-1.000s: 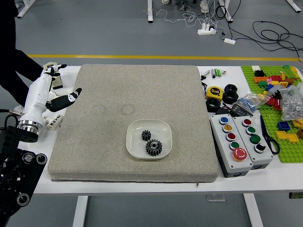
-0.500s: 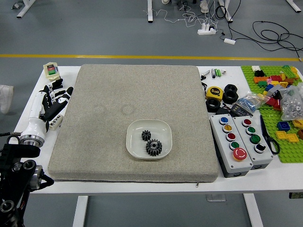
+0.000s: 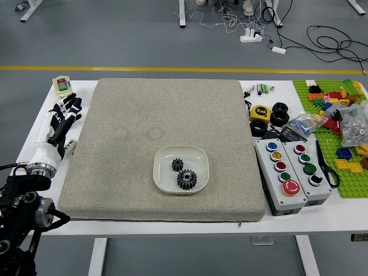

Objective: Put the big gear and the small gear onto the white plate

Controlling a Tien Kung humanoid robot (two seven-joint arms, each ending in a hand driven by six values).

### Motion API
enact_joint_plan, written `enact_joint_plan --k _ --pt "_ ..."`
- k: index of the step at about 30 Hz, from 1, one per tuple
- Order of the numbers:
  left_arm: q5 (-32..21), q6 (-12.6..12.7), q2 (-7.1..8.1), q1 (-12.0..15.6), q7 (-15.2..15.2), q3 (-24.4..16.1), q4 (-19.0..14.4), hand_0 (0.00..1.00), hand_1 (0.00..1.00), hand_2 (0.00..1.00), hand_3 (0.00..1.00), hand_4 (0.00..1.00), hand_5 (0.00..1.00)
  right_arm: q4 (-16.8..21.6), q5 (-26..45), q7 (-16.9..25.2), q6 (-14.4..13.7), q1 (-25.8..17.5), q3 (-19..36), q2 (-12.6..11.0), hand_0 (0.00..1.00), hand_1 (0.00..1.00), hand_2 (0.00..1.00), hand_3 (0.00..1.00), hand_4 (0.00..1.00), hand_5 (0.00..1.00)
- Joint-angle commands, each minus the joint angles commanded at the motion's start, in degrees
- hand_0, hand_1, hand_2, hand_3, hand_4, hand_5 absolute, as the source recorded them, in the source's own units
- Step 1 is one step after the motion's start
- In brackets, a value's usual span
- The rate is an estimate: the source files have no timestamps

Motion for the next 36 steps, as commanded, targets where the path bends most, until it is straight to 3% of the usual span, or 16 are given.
enact_joint_plan --k 7,8,9,13,15,36 --pt "-10.9 -7.7 0.00 -0.2 3.5 1.1 0.6 0.840 0.878 0.913 0.860 0.845 0.714 0.0 0.0 0.0 0.0 0.2 0.0 0.0 0.655 0.667 0.748 0.559 0.754 0.611" --pt "-10.7 -8.4 -0.04 -0.2 3.6 1.1 0.6 0.840 0.878 0.913 0.860 0.845 0.714 0.0 0.0 0.0 0.0 0.2 0.1 0.0 0.655 0.667 0.748 0.559 0.754 0.611" --pt "-10.3 -9.0 -0.04 -0.2 3.8 1.1 0.6 0.854 0.890 0.918 0.857 0.873 0.787 0.0 0.0 0.0 0.0 0.2 0.1 0.0 0.656 0.667 0.748 0.559 0.753 0.610" --pt "-9.3 -11.4 0.08 -0.3 4.6 1.4 0.7 0.854 0.890 0.918 0.857 0.873 0.787 0.0 0.0 0.1 0.0 0.3 0.1 -0.1 0.656 0.667 0.748 0.559 0.753 0.610" --pt "-9.2 -12.0 0.07 -0.3 4.7 1.5 0.8 0.861 0.898 0.923 0.863 0.895 0.839 0.0 -0.1 0.1 0.0 0.3 0.2 -0.1 0.656 0.668 0.748 0.559 0.753 0.611" --pt "-9.2 -11.5 0.10 -0.2 3.6 1.9 1.3 0.870 0.905 0.958 0.877 0.892 0.822 0.0 -0.2 0.0 0.1 0.5 0.2 -0.1 0.656 0.666 0.747 0.558 0.752 0.613"
